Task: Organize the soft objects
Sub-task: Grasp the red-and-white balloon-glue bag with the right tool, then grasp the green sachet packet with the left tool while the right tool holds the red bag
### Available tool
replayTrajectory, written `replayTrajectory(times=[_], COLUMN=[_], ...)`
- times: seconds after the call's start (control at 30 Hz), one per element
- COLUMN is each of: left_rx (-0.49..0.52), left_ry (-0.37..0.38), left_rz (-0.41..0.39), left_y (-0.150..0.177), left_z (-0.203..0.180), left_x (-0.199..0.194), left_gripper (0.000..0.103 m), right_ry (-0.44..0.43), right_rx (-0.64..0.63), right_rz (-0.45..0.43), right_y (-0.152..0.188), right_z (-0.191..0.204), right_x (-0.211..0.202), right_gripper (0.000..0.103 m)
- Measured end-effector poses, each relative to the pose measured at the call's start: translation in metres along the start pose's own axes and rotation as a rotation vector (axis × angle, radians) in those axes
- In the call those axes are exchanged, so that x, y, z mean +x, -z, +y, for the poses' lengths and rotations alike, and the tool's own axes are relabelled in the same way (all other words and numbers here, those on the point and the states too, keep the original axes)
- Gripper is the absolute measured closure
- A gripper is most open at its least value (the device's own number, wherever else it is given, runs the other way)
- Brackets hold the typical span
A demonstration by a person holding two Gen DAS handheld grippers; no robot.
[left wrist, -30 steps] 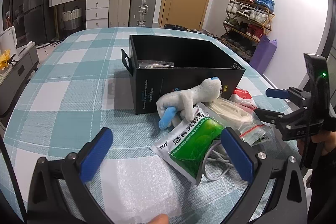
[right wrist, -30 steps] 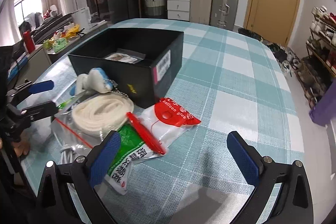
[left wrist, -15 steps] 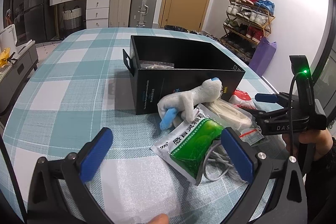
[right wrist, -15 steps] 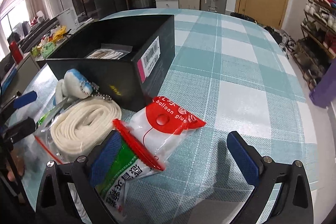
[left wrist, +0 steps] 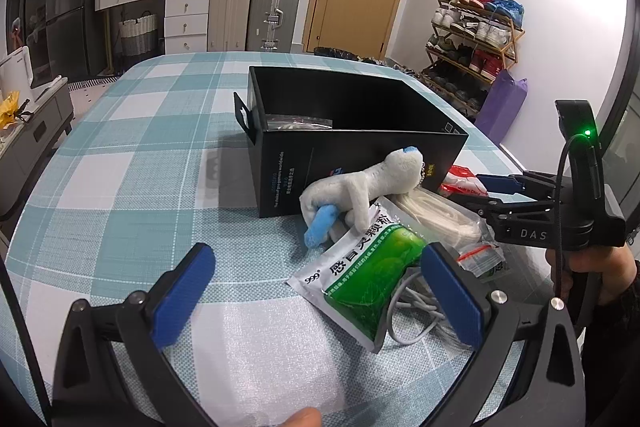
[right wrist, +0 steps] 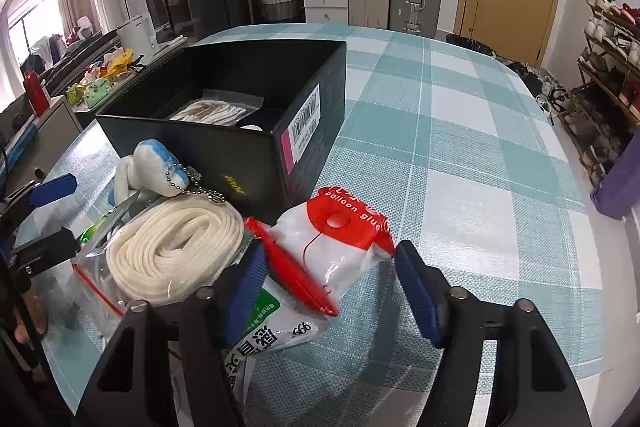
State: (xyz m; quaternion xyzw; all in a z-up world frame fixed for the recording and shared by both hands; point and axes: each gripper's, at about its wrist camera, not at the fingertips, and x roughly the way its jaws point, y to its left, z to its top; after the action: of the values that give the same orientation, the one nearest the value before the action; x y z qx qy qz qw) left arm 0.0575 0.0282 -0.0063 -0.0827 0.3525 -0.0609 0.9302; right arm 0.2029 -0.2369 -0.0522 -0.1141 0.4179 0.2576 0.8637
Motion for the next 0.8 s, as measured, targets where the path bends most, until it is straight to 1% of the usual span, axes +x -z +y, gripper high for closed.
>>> replayTrajectory(times=[0.17,0.4,0.53,0.67,0.7,0.77,0.8], left_rx=[0.001,0.002,0.008,0.028,0.040,0.071,0.076], left_ry=[0.000,0.000,-0.013,0.016,0.010,-0.030,-0.038], left_rz=[-0.002,0.000,0.000,0.016,0.020,0.036,0.038], left_y=[0.000,0.000,0.000,0.002,0.002,0.002,0.002], left_z=[0.000,0.000,-0.004,-0.012,-0.014,-0.018,-0.018], left_x=[0.000,0.000,0.000,-0.001,-0.001,0.000,-0.001], left_gripper=[0.000,0.000,0.000,0.000,0.000,0.000,0.000], right_ry=[-0.020,-0.038,-0.045,-0.046,-0.049,-0.047,-0.047], right_rx=[-0.007,-0.029,-0.033,-0.037,-0.040,-0.044,-0.046], right_rz=[-0.011,-0.032,-0.047,-0.080,-0.087,-0.098,-0.105], right_y=[0.003,0.005,0.007,0.007,0.007,0.007,0.007], right_z=[-0.002,-0.005,-0.007,-0.008,-0.008,-0.007,-0.007], right_x=[-0.007,-0.024,-0.034,-0.047,-0.050,-0.056,-0.058], right_gripper=[0.044,0.044,0.044,0.044,0.044,0.044,0.044])
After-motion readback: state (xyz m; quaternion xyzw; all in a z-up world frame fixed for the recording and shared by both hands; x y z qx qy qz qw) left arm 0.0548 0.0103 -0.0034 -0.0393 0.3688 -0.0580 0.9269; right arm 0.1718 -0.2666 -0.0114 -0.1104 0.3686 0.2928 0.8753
